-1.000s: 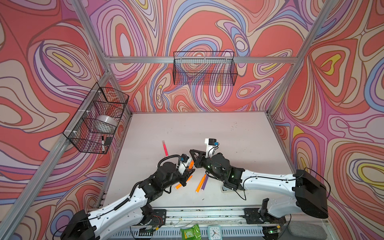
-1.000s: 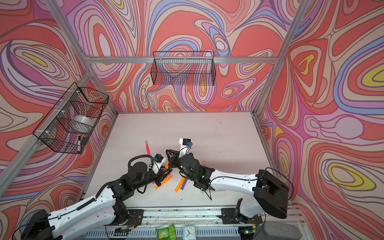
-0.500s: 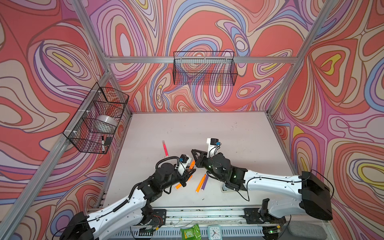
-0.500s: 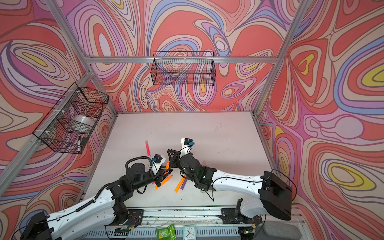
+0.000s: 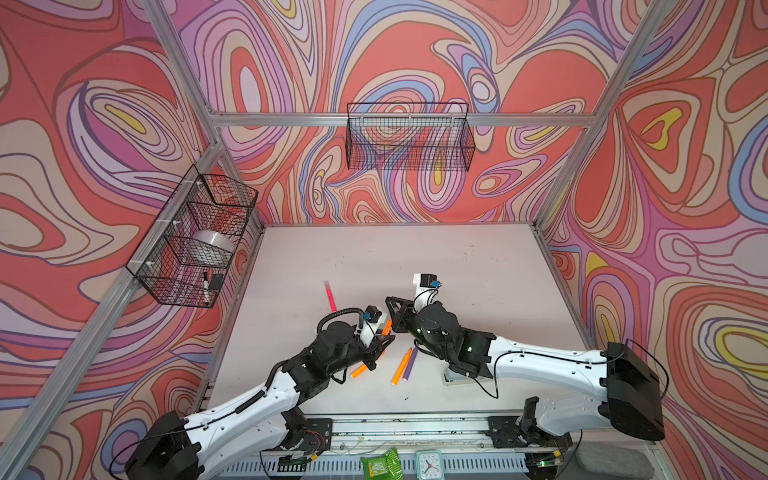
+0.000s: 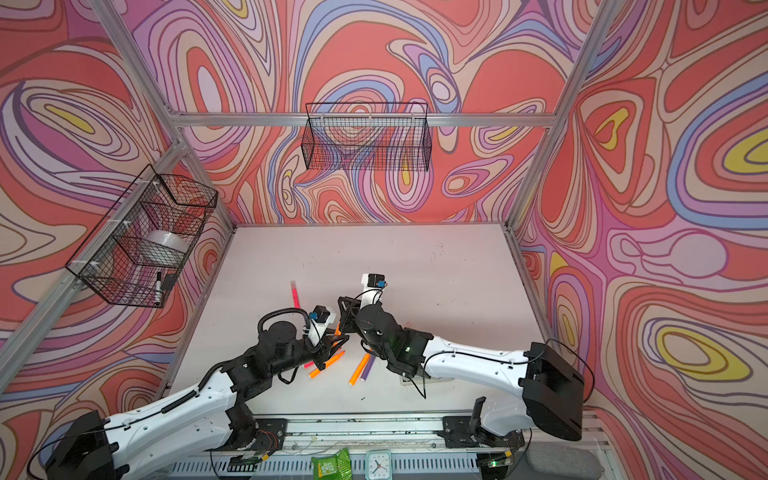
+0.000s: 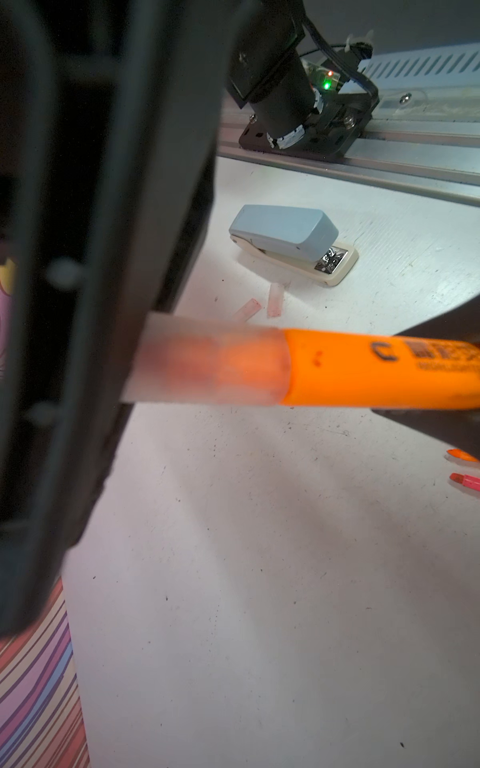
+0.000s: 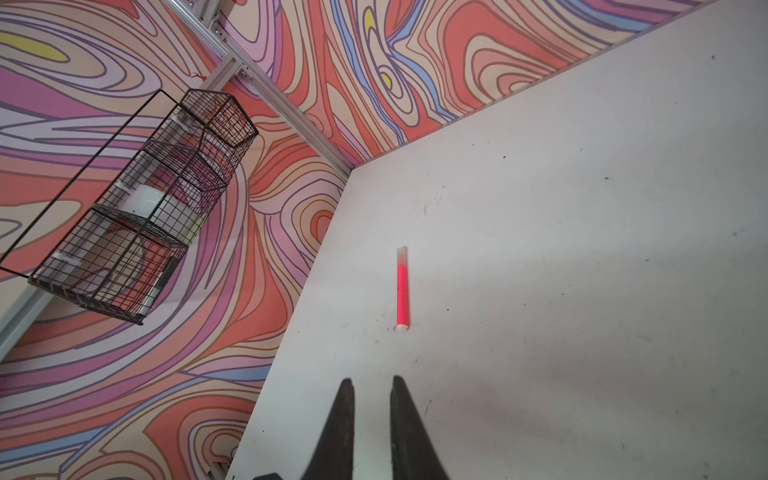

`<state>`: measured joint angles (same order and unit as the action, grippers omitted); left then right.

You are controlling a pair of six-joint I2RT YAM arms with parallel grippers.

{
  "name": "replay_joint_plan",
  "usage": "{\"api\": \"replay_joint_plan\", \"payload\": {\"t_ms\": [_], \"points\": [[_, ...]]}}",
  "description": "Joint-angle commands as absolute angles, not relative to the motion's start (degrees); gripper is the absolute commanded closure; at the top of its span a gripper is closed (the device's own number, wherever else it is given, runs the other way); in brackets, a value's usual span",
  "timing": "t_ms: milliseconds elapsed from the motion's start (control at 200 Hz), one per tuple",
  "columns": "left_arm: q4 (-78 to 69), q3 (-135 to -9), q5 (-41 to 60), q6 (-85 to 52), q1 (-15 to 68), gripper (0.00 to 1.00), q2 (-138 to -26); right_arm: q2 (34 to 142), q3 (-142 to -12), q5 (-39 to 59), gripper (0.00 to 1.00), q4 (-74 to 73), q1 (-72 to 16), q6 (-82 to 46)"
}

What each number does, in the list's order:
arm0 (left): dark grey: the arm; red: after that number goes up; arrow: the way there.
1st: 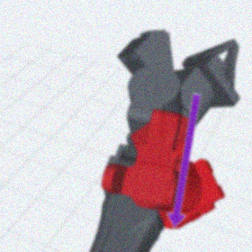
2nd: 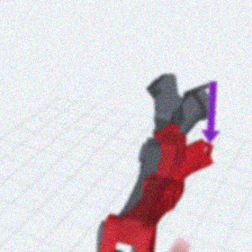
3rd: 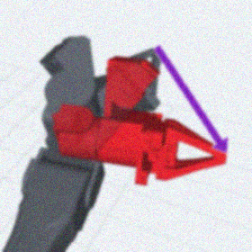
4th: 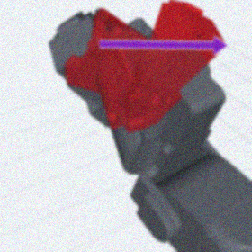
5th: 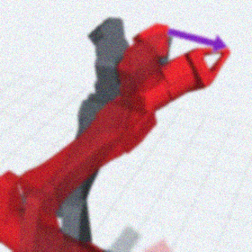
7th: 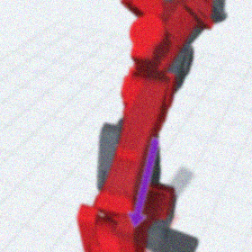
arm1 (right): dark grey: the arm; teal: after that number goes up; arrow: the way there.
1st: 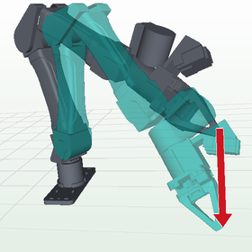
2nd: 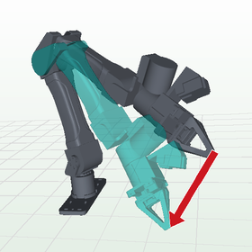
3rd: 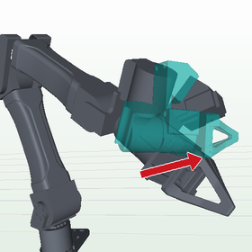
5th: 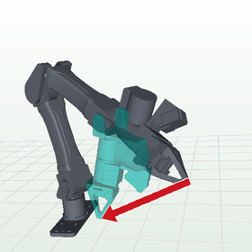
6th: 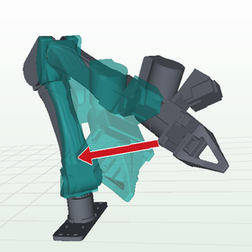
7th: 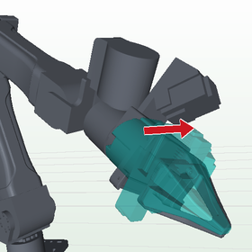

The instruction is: Insert the pens into the pen caps

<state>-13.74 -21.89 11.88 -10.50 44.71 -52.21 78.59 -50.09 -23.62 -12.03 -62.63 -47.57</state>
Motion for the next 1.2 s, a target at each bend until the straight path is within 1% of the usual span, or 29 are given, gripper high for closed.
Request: {"api": "replay_joint_plan", "payload": {"t_ms": [0,170,260,381,491,661,691,741,796,916,1011,1192], "points": [[-23.1,-25.8,0.0,-16.5,40.3,1.0,-53.0,77.3,-49.5,-17.4,0.82,-0.7,-64.3,-46.1],[-23.1,-25.9,0.3,-16.4,40.5,1.0,-53.5,74.2,-49.5,-17.1,0.78,0.9,-61.1,-45.2],[-23.0,-26.4,0.7,-16.3,40.5,1.0,-54.4,72.6,-49.9,-17.5,0.72,1.7,-60.6,-44.1],[-22.8,-26.7,0.3,-16.3,40.5,1.0,-55.6,70.3,-49.9,-18.6,0.59,2.3,-60.3,-42.7],[-22.5,-26.9,-0.5,-16.4,40.5,1.0,-56.0,67.9,-50.0,-19.2,0.5,2.6,-60.1,-40.6],[-22.5,-27.0,-0.3,-16.6,40.6,1.0,-56.7,63.7,-54.7,-17.9,0.34,7.5,-60.1,-37.8],[-22.2,-27.1,-1.0,-17.1,40.6,1.0,-57.0,63.1,-55.6,-17.4,0.24,8.1,-60.1,-37.4],[-20.7,-27.8,-4.2,-18.8,40.6,1.0,-58.0,62.7,-57.3,-15.6,0.17,9.4,-60.2,-37.0],[-16.9,-30.0,-8.0,-20.2,40.4,1.0,-60.0,62.9,-59.4,-13.8,0.17,11.1,-60.1,-36.5],[-9.4,-36.2,-12.7,-21.4,39.4,1.0,-67.1,63.8,-62.8,-11.5,0.17,14.6,-60.2,-35.5],[-5.5,-39.4,-13.1,-23.9,37.1,1.0,-72.4,63.6,-63.0,-10.6,0.17,15.1,-60.0,-34.8],[4.8,-44.9,-13.2,-29.5,31.0,1.0,-80.7,60.0,-60.6,-12.1,0.15,13.5,-59.9,-33.3]]}}
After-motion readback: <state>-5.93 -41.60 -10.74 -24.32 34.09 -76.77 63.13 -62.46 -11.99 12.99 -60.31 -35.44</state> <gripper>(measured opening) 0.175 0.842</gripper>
